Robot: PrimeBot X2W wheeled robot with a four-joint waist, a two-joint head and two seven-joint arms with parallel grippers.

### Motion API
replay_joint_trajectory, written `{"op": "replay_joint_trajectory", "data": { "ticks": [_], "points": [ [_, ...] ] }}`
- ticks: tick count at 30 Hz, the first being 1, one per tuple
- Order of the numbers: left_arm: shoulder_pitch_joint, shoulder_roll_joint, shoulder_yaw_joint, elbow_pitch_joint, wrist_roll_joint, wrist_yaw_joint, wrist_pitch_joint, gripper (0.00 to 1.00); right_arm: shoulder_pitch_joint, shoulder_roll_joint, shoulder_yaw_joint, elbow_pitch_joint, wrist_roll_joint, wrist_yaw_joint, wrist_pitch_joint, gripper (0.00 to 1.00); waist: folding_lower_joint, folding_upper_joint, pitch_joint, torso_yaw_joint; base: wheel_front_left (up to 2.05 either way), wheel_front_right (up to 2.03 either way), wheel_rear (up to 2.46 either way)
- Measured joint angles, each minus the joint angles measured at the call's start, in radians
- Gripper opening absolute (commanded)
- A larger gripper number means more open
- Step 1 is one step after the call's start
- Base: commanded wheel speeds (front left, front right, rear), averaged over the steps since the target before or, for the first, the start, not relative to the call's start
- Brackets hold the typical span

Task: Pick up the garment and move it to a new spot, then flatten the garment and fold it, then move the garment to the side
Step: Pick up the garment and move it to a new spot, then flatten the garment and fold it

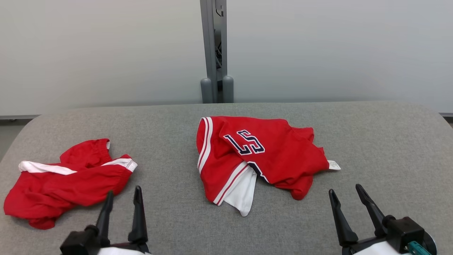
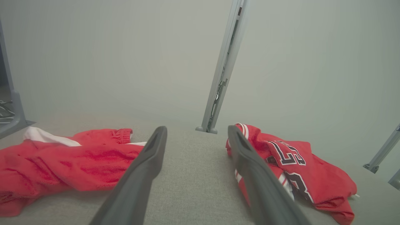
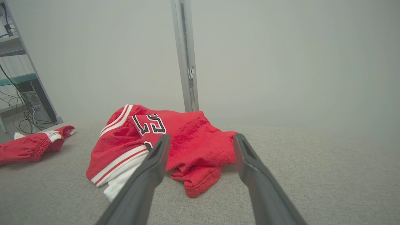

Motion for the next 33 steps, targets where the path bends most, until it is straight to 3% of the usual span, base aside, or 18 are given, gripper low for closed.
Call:
{"op": "replay_joint_trajectory", "data": {
  "ticks": [11, 24, 33],
  "points": [
    [0.048, -0.002, -0.079, 0.07, -0.06, -0.006, 0.0, 1.0, 0.02, 0.0, -0.003, -0.001, 0.024, 0.0, 0.0, 1.0, 0.0, 0.0, -0.031, 0.018, 0.0, 0.0, 0.0],
    [0.024, -0.001, -0.077, 0.082, -0.042, -0.007, 0.0, 1.0, 0.018, 0.0, 0.007, -0.002, 0.031, 0.0, 0.0, 1.0, 0.0, 0.0, -0.028, 0.014, 0.0, 0.0, 0.0],
    [0.024, -0.001, -0.057, 0.03, 0.139, 0.021, 0.0, 1.0, 0.021, 0.0, -0.001, 0.0, 0.023, 0.0, 0.0, 1.0, 0.0, 0.0, -0.031, 0.012, 0.0, 0.0, 0.0]
  ]
}}
